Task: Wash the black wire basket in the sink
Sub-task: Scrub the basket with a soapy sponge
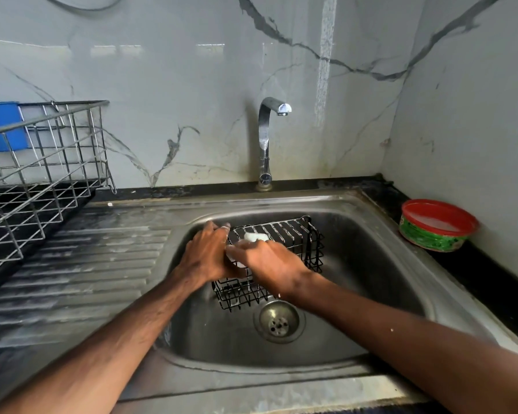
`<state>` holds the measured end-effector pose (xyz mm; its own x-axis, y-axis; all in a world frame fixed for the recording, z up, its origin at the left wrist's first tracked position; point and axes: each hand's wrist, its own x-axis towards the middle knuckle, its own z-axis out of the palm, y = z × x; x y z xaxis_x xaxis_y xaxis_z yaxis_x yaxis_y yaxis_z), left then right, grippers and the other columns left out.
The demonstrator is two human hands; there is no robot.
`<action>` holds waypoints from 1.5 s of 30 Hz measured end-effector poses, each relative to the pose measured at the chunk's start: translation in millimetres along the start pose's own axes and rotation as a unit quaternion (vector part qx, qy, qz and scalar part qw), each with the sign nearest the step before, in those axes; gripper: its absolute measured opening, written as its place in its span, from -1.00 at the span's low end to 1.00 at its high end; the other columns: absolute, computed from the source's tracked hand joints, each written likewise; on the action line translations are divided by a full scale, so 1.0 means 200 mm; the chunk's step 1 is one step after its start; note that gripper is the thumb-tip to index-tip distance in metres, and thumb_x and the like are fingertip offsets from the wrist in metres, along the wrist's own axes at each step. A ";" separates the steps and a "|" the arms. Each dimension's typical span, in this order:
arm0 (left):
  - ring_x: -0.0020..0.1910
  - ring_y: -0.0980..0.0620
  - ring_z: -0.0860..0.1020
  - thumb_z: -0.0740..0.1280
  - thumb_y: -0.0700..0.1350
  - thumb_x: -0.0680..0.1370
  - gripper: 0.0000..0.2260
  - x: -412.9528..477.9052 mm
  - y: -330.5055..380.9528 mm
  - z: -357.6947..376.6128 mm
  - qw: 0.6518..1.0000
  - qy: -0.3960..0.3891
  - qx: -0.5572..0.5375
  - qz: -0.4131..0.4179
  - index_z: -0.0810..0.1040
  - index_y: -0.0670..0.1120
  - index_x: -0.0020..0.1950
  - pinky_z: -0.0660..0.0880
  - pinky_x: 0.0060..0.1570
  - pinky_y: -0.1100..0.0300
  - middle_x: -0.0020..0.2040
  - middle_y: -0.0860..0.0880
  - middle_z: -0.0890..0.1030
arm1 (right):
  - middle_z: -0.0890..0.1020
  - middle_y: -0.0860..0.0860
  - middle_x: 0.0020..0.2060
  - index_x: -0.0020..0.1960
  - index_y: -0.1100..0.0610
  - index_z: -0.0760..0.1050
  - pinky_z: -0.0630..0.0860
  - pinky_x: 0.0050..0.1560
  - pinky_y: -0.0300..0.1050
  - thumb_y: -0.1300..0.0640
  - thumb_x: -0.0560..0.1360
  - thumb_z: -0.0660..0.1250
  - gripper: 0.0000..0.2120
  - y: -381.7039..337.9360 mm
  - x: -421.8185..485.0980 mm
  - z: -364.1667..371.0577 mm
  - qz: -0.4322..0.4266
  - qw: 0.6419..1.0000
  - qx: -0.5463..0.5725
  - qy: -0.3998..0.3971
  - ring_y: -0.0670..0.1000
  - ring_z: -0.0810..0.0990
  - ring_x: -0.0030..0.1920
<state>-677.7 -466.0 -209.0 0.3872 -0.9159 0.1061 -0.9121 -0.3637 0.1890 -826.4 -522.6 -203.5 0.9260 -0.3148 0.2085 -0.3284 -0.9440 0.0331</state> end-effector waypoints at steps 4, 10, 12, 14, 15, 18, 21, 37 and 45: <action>0.54 -0.15 0.36 0.64 0.31 0.24 0.15 0.00 0.01 -0.01 1.000 -0.005 0.000 -0.011 0.19 -0.08 0.67 0.42 0.44 -0.05 0.58 -0.18 0.31 | 0.39 0.14 0.43 0.46 0.15 0.30 0.59 0.03 0.11 0.47 0.48 0.28 -0.41 0.06 -0.01 0.04 -0.010 1.000 -0.011 -0.024 0.24 0.64 0.08; 0.58 -0.13 0.30 0.64 0.27 0.27 0.15 0.00 0.03 -0.01 0.999 -0.013 -0.024 -0.027 0.14 -0.05 0.69 0.36 0.49 -0.04 0.64 -0.17 0.20 | 0.11 0.03 0.63 0.58 0.07 0.21 0.55 0.20 0.12 0.43 0.55 0.23 -0.35 0.16 -0.04 0.01 -0.003 0.996 -0.066 -0.052 0.21 0.59 0.26; 0.56 -0.12 0.32 0.63 0.27 0.27 0.14 0.00 0.04 0.00 0.999 -0.010 -0.028 -0.028 0.15 -0.04 0.69 0.38 0.47 -0.03 0.63 -0.16 0.22 | 0.07 0.04 0.64 0.60 0.07 0.16 0.54 0.22 0.13 0.42 0.57 0.21 -0.34 0.17 -0.05 0.01 -0.010 0.995 -0.080 -0.055 0.21 0.57 0.30; 0.53 -0.13 0.36 0.63 0.28 0.26 0.14 0.00 0.03 0.00 0.999 -0.013 -0.030 -0.032 0.17 -0.05 0.68 0.42 0.45 -0.03 0.60 -0.16 0.25 | 0.13 0.07 0.62 0.59 0.06 0.14 0.55 0.20 0.13 0.41 0.57 0.22 -0.34 0.20 -0.05 0.04 -0.008 0.995 -0.084 -0.055 0.22 0.59 0.27; 0.52 -0.14 0.37 0.63 0.30 0.25 0.14 0.00 0.02 0.01 0.999 -0.017 -0.032 -0.036 0.18 -0.06 0.67 0.43 0.45 -0.05 0.60 -0.17 0.27 | 0.21 0.10 0.58 0.59 0.04 0.13 0.56 0.19 0.13 0.40 0.57 0.22 -0.33 0.23 -0.05 0.05 0.000 0.995 -0.081 -0.051 0.22 0.61 0.22; 0.50 -0.15 0.39 0.62 0.34 0.20 0.14 0.02 -0.02 0.03 0.998 -0.024 -0.035 -0.047 0.25 -0.07 0.64 0.44 0.44 -0.12 0.57 -0.20 0.35 | 0.38 0.12 0.48 0.59 -0.04 0.11 0.59 0.20 0.10 0.43 0.55 0.23 -0.27 0.32 -0.07 0.08 0.043 0.997 -0.050 -0.039 0.16 0.64 0.15; 0.50 -0.13 0.40 0.60 0.38 0.18 0.17 0.04 -0.06 0.05 0.998 -0.025 -0.042 -0.044 0.23 -0.06 0.65 0.45 0.44 -0.11 0.54 -0.16 0.40 | 0.35 0.07 0.53 0.58 -0.04 0.19 0.56 0.23 0.06 0.45 0.52 0.25 -0.26 0.37 -0.08 0.09 0.045 0.998 -0.044 -0.020 0.13 0.61 0.23; 0.49 -0.08 0.39 0.63 0.34 0.16 0.14 0.07 -0.12 0.06 0.996 -0.028 -0.067 -0.056 0.28 -0.05 0.62 0.37 0.50 -0.08 0.50 -0.11 0.46 | 0.66 0.13 0.14 0.38 -0.04 0.55 0.51 0.13 -0.04 0.22 0.59 0.33 -0.61 0.52 -0.15 -0.01 0.224 0.973 -0.045 0.042 0.13 0.64 0.10; 0.47 -0.06 0.40 0.64 0.31 0.19 0.12 0.07 -0.12 0.06 0.995 -0.028 -0.074 -0.059 0.26 -0.04 0.63 0.40 0.47 -0.05 0.51 -0.10 0.44 | 0.74 0.08 -0.03 0.14 0.06 0.69 0.68 -0.01 -0.02 0.36 0.42 0.37 -0.63 0.59 -0.16 0.06 0.306 0.928 0.139 0.161 0.03 0.70 -0.15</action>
<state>-651.4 -471.8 -224.3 0.4778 -0.8782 0.0205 -0.8297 -0.4436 0.3388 -891.8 -625.1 -218.2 0.4624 -0.7972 0.3880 -0.6720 -0.6006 -0.4331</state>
